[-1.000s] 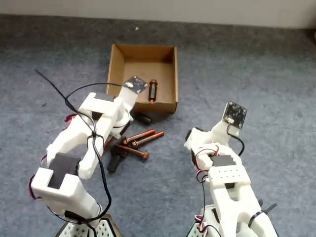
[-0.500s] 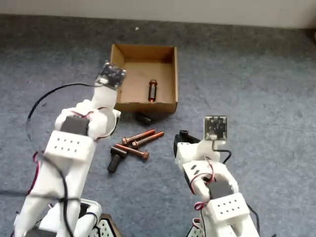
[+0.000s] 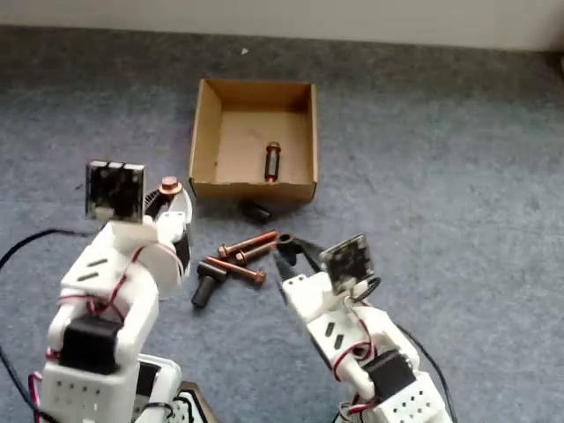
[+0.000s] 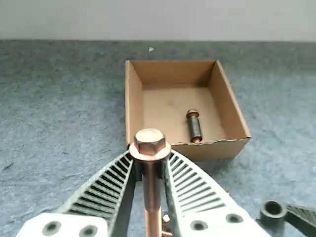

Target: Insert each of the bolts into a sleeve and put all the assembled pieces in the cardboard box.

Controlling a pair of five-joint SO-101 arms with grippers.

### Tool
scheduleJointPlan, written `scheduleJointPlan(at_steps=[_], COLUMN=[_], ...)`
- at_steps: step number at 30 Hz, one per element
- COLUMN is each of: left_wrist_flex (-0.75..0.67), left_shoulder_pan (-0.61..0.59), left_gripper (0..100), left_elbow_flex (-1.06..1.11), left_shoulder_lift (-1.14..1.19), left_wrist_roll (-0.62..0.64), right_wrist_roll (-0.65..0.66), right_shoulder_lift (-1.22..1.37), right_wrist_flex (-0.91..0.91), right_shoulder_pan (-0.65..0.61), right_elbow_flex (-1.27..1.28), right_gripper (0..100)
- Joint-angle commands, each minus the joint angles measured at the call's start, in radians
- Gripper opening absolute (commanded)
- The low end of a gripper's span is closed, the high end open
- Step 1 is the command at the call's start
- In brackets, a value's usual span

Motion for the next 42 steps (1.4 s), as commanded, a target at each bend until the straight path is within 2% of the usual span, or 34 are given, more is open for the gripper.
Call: scheduleJointPlan(at_steps=[1, 5, 11, 42], left_wrist_flex=[-0.011, -0.055, -0.133, -0.138], left_shoulder_pan=[0.128, 0.271, 0.38, 0.383], left_gripper=[0, 0, 0, 0], left_elbow_flex=[0.035, 0.093, 0.191, 0.269], left_shoulder_lift=[-0.185, -0.334, -0.486, -0.481], left_wrist_roll=[0.061, 0.06, 0.061, 0.061], right_wrist_roll=[0.08, 0.081, 0.083, 0.078], right_shoulder_lift=[-0.039, -0.033, -0.033, -0.035], right_wrist_flex=[-0.007, -0.081, -0.142, -0.176], right_shoulder_pan=[-0.111, -0.145, -0.182, -0.225], right_elbow_flex=[0.082, 0.088, 0.094, 0.077], right_gripper=[0.5, 0.5, 0.5, 0.5])
